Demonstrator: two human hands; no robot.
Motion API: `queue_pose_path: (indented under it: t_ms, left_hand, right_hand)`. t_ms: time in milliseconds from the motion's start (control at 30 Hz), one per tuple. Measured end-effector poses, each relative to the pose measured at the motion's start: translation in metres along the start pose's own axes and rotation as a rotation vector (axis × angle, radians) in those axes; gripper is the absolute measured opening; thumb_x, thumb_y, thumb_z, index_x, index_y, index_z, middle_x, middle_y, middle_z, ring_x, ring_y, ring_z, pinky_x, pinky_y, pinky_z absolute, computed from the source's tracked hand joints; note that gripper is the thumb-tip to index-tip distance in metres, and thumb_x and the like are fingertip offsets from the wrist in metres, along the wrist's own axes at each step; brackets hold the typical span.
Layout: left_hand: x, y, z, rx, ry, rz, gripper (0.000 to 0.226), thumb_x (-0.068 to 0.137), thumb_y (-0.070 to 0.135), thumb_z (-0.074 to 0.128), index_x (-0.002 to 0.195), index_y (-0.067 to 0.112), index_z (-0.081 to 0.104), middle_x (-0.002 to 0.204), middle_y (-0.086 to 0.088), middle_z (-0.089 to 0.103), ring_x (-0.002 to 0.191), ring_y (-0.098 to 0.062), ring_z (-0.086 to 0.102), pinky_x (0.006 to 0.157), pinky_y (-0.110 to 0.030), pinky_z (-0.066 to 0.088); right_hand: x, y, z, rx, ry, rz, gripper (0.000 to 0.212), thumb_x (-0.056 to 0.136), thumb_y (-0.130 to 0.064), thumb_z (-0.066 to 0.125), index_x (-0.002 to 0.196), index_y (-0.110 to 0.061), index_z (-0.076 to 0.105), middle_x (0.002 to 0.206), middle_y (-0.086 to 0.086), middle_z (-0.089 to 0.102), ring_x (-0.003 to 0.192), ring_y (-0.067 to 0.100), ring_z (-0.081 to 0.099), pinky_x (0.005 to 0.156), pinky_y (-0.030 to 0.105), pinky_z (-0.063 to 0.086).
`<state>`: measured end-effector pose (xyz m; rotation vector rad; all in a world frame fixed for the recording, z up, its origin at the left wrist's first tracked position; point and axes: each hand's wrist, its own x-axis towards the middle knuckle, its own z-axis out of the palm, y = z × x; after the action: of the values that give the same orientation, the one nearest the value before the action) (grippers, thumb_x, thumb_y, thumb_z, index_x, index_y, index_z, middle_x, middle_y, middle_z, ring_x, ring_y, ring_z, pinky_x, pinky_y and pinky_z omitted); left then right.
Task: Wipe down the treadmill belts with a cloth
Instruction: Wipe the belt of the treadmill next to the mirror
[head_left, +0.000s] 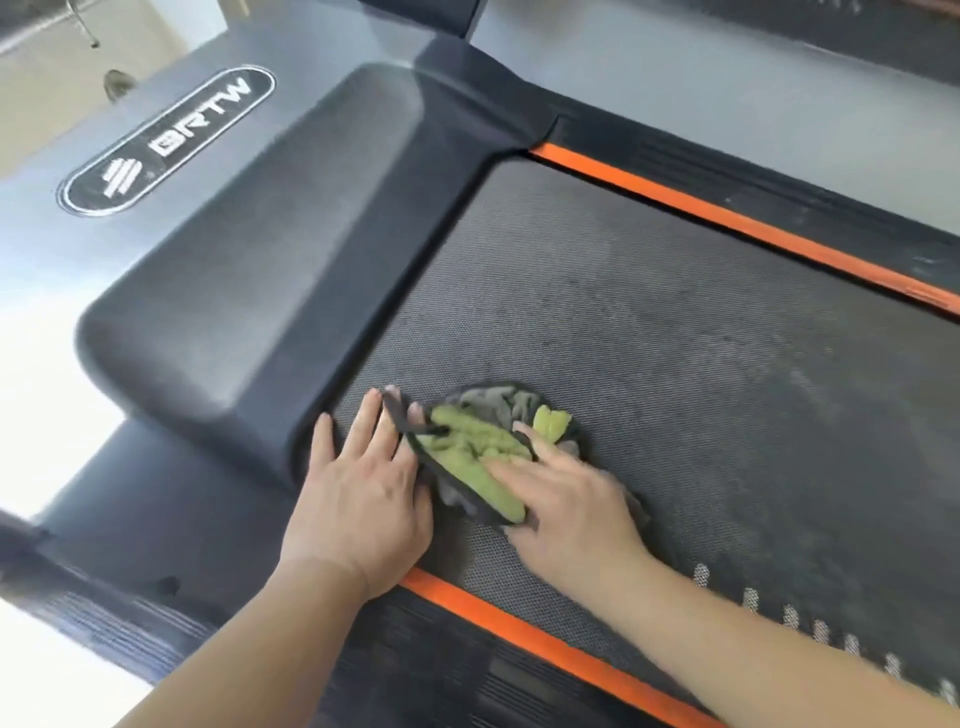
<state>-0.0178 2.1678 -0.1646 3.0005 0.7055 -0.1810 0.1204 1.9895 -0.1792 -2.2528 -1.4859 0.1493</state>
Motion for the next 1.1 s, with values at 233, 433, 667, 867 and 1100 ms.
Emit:
queue_pose_path:
  t_ms: [233, 433, 667, 867, 1100]
  left_hand:
    - [-0.001, 0.0, 0.0, 0.023, -0.016, -0.051, 0.071, 0.093, 0.036, 0.028, 0.155, 0.004, 0.04, 0.162, -0.021, 0.034, 0.153, -0.038, 0.028, 0.119, -0.062, 0.026]
    - [0.001, -0.001, 0.0, 0.02, -0.025, -0.015, 0.068, 0.092, 0.035, 0.032, 0.152, 0.005, 0.045, 0.161, -0.022, 0.036, 0.151, -0.041, 0.03, 0.118, -0.061, 0.029]
    - [0.001, -0.002, 0.0, 0.013, -0.021, -0.003, 0.07, 0.091, 0.034, 0.032, 0.152, 0.003, 0.046, 0.16, -0.023, 0.038, 0.151, -0.042, 0.031, 0.117, -0.06, 0.03]
    - [0.0, -0.001, -0.002, 0.002, -0.039, -0.018, 0.071, 0.093, 0.035, 0.027, 0.154, 0.002, 0.042, 0.162, -0.023, 0.034, 0.153, -0.041, 0.028, 0.118, -0.06, 0.028]
    - [-0.002, -0.003, 0.001, -0.05, 0.019, -0.026, 0.072, 0.085, 0.029, 0.037, 0.149, -0.004, 0.046, 0.158, -0.029, 0.037, 0.148, -0.041, 0.037, 0.114, -0.06, 0.037]
  right_hand:
    - [0.086, 0.105, -0.049, -0.149, -0.009, 0.372, 0.053, 0.087, -0.066, 0.052, 0.128, -0.035, 0.065, 0.123, 0.01, 0.066, 0.115, 0.038, 0.062, 0.087, 0.042, 0.053]
    - [0.104, 0.012, -0.002, -0.165, 0.145, 0.5, 0.038, 0.091, -0.059, 0.06, 0.108, -0.027, 0.065, 0.113, 0.006, 0.064, 0.104, 0.036, 0.06, 0.079, 0.039, 0.05]
    - [0.076, 0.033, -0.02, -0.058, -0.105, -0.163, 0.048, 0.083, -0.064, 0.055, 0.127, -0.048, 0.065, 0.138, 0.002, 0.065, 0.122, 0.024, 0.065, 0.085, 0.042, 0.061]
    - [0.112, 0.037, -0.015, -0.219, 0.061, 0.383, 0.036, 0.089, -0.062, 0.062, 0.087, -0.027, 0.059, 0.098, 0.002, 0.064, 0.094, 0.035, 0.063, 0.073, 0.039, 0.049]
    - [0.026, 0.015, -0.018, 0.024, -0.106, -0.283, 0.016, 0.083, -0.04, 0.071, 0.095, -0.029, 0.066, 0.116, 0.0, 0.074, 0.129, 0.012, 0.06, 0.078, 0.031, 0.059]
